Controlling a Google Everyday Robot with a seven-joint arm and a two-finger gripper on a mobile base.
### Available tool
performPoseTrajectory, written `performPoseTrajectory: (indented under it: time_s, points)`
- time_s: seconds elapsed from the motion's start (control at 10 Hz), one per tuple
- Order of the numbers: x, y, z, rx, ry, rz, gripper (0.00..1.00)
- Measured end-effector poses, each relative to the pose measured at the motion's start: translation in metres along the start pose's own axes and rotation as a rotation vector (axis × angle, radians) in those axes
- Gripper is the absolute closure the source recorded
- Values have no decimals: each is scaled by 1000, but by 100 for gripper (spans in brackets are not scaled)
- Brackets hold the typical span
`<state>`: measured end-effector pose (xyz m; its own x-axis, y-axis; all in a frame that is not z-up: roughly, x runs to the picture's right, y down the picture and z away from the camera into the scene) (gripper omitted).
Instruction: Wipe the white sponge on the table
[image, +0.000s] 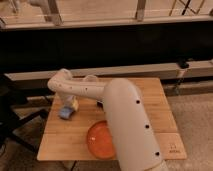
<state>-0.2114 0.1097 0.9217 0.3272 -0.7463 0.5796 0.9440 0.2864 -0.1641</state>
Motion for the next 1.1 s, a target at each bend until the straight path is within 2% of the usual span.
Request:
performPoseTrajectory:
  time_s: [1.1]
  points:
    - [33, 35, 6, 4, -27, 86, 100]
